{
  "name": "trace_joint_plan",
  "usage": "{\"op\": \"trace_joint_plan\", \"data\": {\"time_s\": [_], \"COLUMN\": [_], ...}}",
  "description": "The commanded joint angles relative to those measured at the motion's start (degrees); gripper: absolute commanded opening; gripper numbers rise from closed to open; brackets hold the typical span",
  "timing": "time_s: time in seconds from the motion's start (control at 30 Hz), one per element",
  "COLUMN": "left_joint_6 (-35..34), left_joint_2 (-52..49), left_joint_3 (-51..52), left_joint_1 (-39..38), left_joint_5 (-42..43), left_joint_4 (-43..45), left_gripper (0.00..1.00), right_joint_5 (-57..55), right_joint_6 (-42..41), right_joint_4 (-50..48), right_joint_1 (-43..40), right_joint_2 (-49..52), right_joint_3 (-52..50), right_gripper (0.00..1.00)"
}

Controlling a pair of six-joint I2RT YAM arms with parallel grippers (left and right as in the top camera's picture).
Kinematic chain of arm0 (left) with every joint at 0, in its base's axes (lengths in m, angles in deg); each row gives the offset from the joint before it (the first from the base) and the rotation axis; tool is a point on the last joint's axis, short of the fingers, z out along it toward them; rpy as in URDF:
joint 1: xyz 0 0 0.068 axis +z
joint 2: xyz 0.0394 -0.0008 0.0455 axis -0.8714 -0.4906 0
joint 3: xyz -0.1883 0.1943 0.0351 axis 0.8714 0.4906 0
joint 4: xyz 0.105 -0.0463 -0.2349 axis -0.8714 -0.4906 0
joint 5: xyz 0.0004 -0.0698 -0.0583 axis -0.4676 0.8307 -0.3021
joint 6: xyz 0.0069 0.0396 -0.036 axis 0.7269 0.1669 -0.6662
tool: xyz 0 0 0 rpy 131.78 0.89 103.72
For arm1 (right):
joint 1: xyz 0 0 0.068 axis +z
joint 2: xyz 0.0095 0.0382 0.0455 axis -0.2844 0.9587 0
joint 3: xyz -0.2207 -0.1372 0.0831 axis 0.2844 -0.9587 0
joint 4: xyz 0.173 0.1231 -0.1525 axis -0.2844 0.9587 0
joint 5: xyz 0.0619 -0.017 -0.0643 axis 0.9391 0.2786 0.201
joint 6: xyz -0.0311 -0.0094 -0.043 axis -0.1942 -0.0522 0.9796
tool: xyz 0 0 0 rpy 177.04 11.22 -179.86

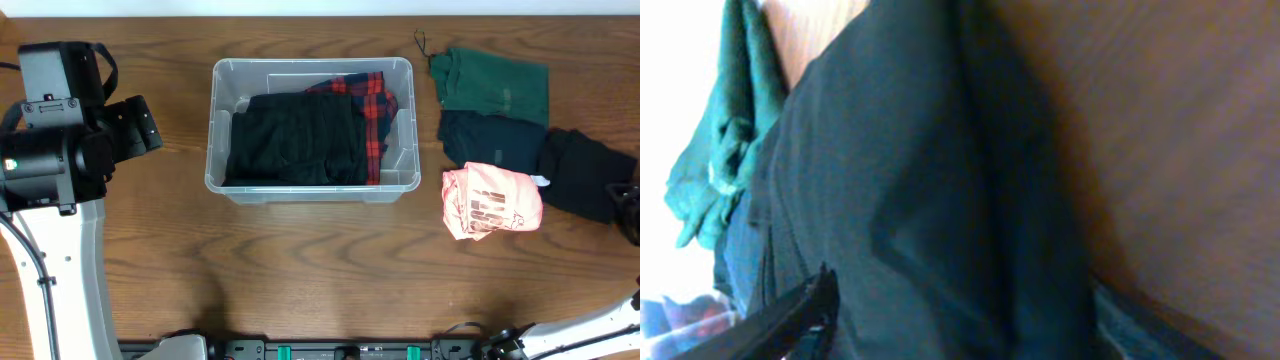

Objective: Pack container

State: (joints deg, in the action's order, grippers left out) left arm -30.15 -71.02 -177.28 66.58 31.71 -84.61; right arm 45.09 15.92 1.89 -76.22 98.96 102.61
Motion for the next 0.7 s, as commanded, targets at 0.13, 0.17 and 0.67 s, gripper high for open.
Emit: {"op": "trace_joint_plan", "data": {"time_s": [0.13, 0.17, 0.67], "left_joint_6": [0.35, 0.35, 0.35], "left_joint_2": [0.0, 0.0, 0.0], "left_joint_3": [-0.37, -0.37, -0.35], "left_joint_1": [0.24, 0.24, 0.24], "left_joint_5": [-0.9, -0.9, -0.9], "left_joint_4": [-0.15, -0.15, -0.15], "left_gripper": [0.98, 0.98, 0.98], "right_joint_5": [-7.21, -6.67, 21.77], "right_joint_6": [-5.25, -5.7, -20.15], "right_joint_4": [0.24, 0.24, -7.8], "right_joint_1": [3.87, 3.91, 8.68], "right_joint_2": [1.36, 1.31, -22.01], "right_joint_3": [-0.24, -0.24, 0.22], "right_gripper": [0.4, 0.34, 0.01]}}
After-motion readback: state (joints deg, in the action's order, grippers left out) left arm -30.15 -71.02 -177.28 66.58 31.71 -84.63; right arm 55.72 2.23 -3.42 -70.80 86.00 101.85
